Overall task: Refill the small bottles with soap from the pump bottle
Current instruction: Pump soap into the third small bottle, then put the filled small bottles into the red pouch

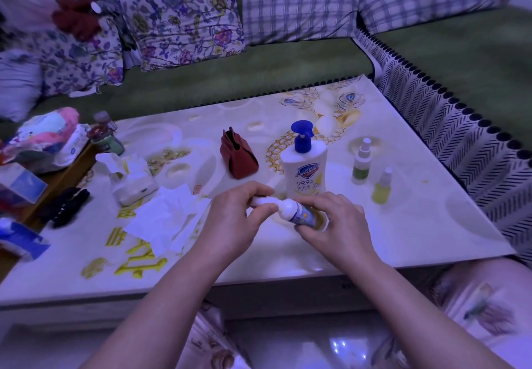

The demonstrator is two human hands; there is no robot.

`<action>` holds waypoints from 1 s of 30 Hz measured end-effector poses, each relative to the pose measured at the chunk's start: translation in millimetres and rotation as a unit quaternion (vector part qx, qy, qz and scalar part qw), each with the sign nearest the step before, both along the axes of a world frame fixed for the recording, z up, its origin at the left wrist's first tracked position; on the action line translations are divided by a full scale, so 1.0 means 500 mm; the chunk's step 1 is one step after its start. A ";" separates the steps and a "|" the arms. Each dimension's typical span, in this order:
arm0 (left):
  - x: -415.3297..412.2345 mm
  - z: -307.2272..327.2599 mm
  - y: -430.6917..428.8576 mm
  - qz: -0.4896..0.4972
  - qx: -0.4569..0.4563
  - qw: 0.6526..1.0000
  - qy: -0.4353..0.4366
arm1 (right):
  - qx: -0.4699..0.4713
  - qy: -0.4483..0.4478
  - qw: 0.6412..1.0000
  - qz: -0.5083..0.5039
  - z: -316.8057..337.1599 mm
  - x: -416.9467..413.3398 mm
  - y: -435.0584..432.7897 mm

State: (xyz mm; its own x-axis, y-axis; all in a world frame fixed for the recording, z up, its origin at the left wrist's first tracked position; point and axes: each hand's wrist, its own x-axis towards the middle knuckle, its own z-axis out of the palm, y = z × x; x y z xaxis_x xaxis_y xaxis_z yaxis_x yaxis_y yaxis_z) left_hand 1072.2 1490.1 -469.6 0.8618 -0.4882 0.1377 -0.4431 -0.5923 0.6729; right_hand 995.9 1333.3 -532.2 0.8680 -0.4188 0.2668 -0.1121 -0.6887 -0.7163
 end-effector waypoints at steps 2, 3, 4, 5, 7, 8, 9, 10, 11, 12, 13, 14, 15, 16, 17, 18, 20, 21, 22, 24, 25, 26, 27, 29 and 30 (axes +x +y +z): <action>0.002 0.000 0.000 -0.003 0.004 1.000 0.000 | -0.011 0.004 1.000 0.011 0.003 0.001 0.001; 0.004 0.000 0.000 -0.005 0.006 1.000 0.001 | -0.020 0.006 1.000 0.016 0.006 0.001 0.001; 0.005 -0.001 -0.001 -0.007 0.007 1.000 0.002 | -0.029 0.007 0.999 0.020 0.008 0.001 0.001; 0.007 0.000 -0.001 -0.009 0.008 1.000 0.000 | -0.033 0.008 0.999 0.023 0.010 0.002 0.001; 0.008 0.003 -0.001 -0.011 0.010 1.000 -0.003 | -0.034 0.010 0.999 0.028 0.016 0.004 0.000; 0.007 0.004 0.000 -0.014 0.006 1.000 -0.002 | -0.032 0.011 0.999 0.031 0.018 0.005 0.000; 0.008 0.006 0.000 -0.020 -0.003 1.000 0.001 | -0.024 0.013 0.999 0.034 0.020 0.006 -0.001; 0.010 0.006 0.001 -0.028 -0.017 0.999 0.009 | -0.008 0.013 0.999 0.035 0.019 0.008 -0.002; 0.011 0.007 0.001 -0.037 -0.035 0.998 0.022 | 0.015 0.010 0.999 0.034 0.019 0.009 -0.004; 0.012 0.007 0.001 -0.045 -0.054 0.997 0.038 | 0.037 0.008 0.999 0.032 0.018 0.009 -0.004; 0.013 0.008 0.001 -0.051 -0.071 0.995 0.053 | 0.052 0.008 0.998 0.032 0.017 0.010 -0.005; 0.013 0.009 0.002 -0.058 -0.084 0.993 0.067 | 0.057 0.010 0.998 0.032 0.016 0.010 -0.005; 0.013 0.011 0.003 -0.066 -0.096 0.990 0.086 | 0.054 0.013 0.998 0.033 0.016 0.011 -0.005; 0.014 0.010 0.004 -0.071 -0.105 0.986 0.107 | 0.048 0.015 0.998 0.032 0.017 0.011 -0.004; 0.015 0.012 0.005 -0.068 -0.104 0.985 0.119 | 0.040 0.015 0.999 0.030 0.018 0.012 -0.005; 0.016 0.015 0.005 -0.053 -0.088 0.988 0.118 | 0.032 0.013 0.999 0.026 0.020 0.012 -0.005; 0.016 0.021 0.004 -0.004 -0.030 0.997 0.072 | 0.018 0.001 1.000 0.021 0.023 0.013 -0.007; 0.016 0.025 0.003 0.009 -0.002 0.999 0.040 | 0.013 -0.003 1.000 0.020 0.026 0.013 -0.006; 0.016 0.026 0.000 0.009 0.010 1.000 0.018 | 0.010 -0.003 1.000 0.021 0.028 0.012 -0.005; 0.019 0.025 -0.001 -0.012 0.002 1.000 0.017 | 0.005 0.000 1.000 0.021 0.033 0.012 -0.004; 0.019 0.026 -0.001 -0.025 -0.010 0.999 0.028 | 0.005 0.003 1.000 0.019 0.034 0.013 -0.005; 0.020 0.026 0.000 -0.038 -0.022 0.998 0.042 | 0.006 0.007 1.000 0.018 0.035 0.013 -0.006; 0.020 0.026 0.001 -0.047 -0.032 0.997 0.055 | 0.007 0.009 1.000 0.017 0.036 0.013 -0.007; 0.019 0.029 0.002 -0.044 -0.037 0.996 0.074 | 0.005 0.012 1.000 0.015 0.039 0.011 -0.007; 0.017 0.031 0.000 -0.029 -0.030 0.996 0.076 | 0.001 0.012 1.000 0.014 0.041 0.011 -0.007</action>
